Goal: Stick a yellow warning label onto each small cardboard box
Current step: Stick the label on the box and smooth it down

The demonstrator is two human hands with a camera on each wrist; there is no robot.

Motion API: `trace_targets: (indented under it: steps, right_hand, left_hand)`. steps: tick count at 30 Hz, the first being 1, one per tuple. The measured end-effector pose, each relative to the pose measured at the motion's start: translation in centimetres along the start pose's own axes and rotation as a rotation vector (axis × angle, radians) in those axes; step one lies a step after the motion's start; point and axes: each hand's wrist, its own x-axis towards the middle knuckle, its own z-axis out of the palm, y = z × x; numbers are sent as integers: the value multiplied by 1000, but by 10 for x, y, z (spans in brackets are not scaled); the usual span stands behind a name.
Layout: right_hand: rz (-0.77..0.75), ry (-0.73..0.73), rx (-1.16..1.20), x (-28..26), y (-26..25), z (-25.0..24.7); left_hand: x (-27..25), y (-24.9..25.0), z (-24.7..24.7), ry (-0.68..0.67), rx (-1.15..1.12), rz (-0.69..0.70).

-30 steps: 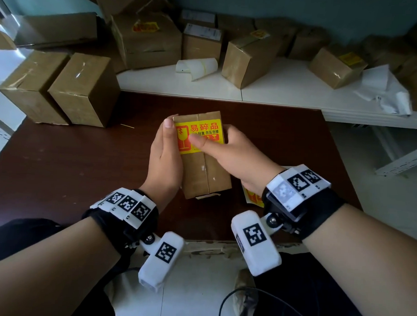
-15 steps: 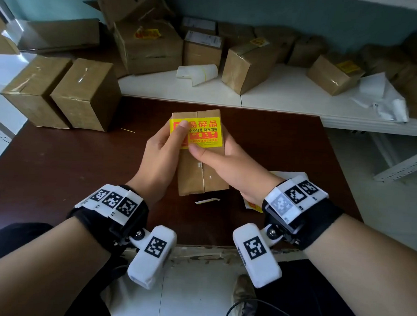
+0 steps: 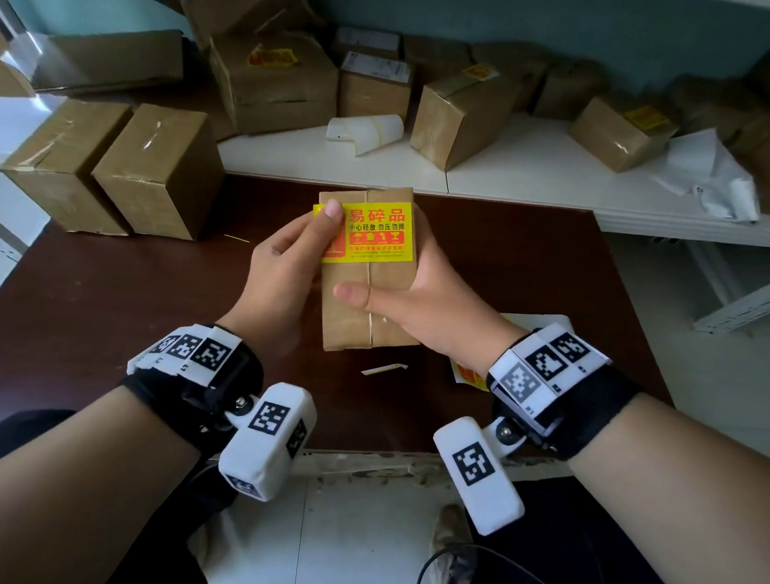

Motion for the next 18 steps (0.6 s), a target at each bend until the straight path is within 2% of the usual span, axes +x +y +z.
trace_targets:
  steps: [3, 9, 12, 18]
  right_hand:
    - [22, -1, -12, 5, 2, -2]
    - [-19, -7, 80, -6, -11, -15]
    - [-26, -32, 69, -9, -14, -17]
    - [-55, 14, -40, -8, -11, -13]
  left_hand:
    - [1, 2, -3, -91, -12, -48]
    - [3, 4, -12, -245, 14, -47]
    - [5, 5, -14, -248, -34, -101]
    - [9, -3, -11, -176, -46, -180]
